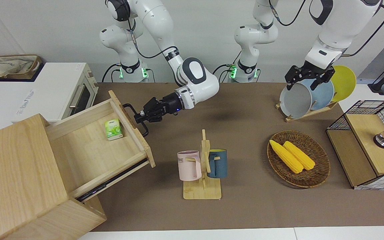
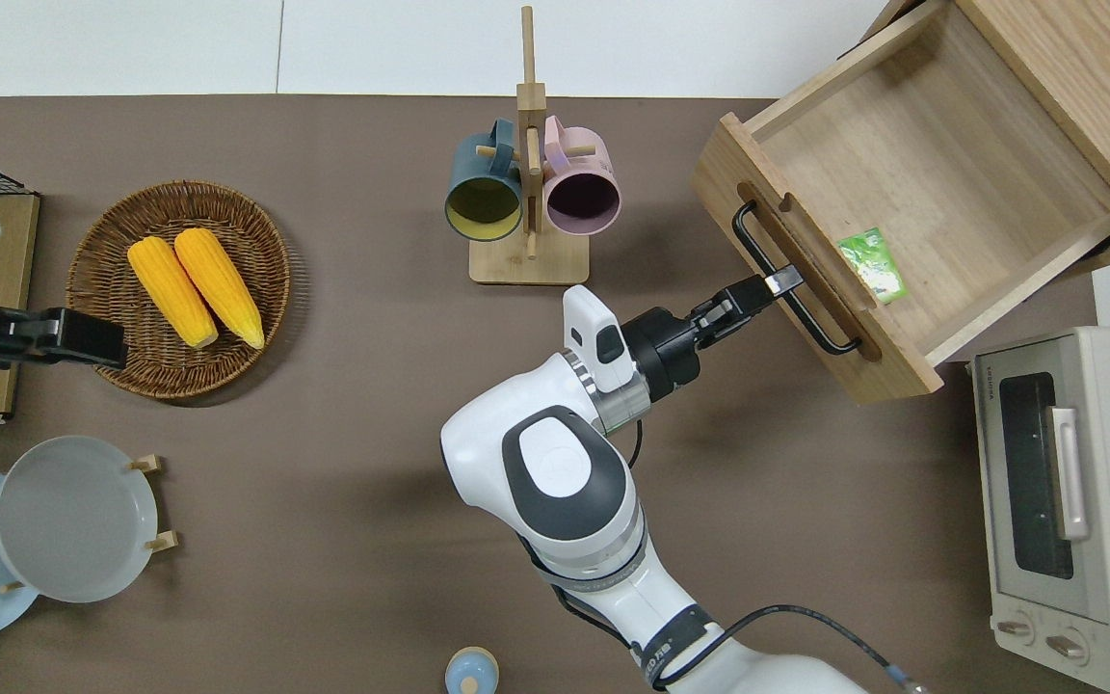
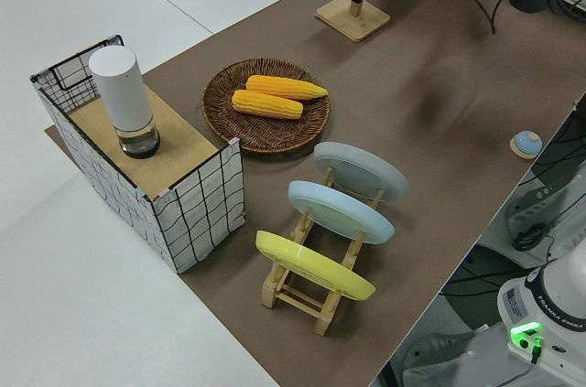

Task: Slide drawer open with right arm
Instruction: 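Pull the handle toward the robot with the right gripper, sliding the drawer out, then open the right gripper and release the drawer handle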

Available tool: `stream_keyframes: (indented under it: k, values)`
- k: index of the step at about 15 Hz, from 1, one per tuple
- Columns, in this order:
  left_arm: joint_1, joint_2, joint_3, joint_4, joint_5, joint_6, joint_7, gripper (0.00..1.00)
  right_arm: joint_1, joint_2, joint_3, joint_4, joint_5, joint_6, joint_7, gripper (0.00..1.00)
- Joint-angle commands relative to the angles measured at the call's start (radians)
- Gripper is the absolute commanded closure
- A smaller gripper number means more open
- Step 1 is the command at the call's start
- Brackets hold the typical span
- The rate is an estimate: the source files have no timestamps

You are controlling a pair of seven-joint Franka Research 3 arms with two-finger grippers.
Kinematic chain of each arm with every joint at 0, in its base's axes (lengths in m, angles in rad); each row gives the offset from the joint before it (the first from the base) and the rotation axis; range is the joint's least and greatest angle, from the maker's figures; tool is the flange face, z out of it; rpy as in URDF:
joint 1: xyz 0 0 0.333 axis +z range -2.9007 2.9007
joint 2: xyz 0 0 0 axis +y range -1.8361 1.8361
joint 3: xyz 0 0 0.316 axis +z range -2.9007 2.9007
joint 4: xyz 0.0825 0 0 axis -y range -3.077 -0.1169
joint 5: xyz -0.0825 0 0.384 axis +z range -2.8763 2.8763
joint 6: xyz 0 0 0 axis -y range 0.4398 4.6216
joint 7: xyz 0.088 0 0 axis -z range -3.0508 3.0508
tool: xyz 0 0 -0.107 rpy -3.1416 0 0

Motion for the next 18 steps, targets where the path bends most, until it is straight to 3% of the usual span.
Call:
stream_keyframes:
  k: [1,5,7,8,9,10,18]
  values:
    - [0.005,0.011,-0.007,0.024,0.017,-0.020,0.009,0.01,0.025,-0.012,-0.004,0.001,0.023,-0.032,-0.038,1.000]
    - [0.005,0.011,-0.007,0.024,0.017,-0.020,0.009,0.01,0.025,-0.011,-0.004,0.004,0.023,-0.030,-0.038,1.000]
    - [0.005,0.011,-0.007,0.026,0.017,-0.020,0.009,0.01,0.024,-0.011,-0.004,0.007,0.022,-0.029,-0.034,0.713]
    - [0.005,0.011,-0.007,0.026,0.017,-0.020,0.009,0.01,0.025,-0.009,-0.004,0.011,0.022,-0.029,-0.034,0.494]
    - [0.005,0.011,-0.007,0.024,0.017,-0.020,0.009,0.01,0.024,-0.008,-0.004,0.011,0.022,-0.026,-0.034,0.183]
    - [0.005,0.011,-0.007,0.026,0.017,-0.020,0.009,0.01,0.024,-0.009,-0.004,0.013,0.022,-0.026,-0.032,0.017]
    - [0.005,0.011,-0.007,0.024,0.017,-0.020,0.009,0.00,0.024,-0.006,-0.004,0.024,0.022,-0.021,-0.026,0.015]
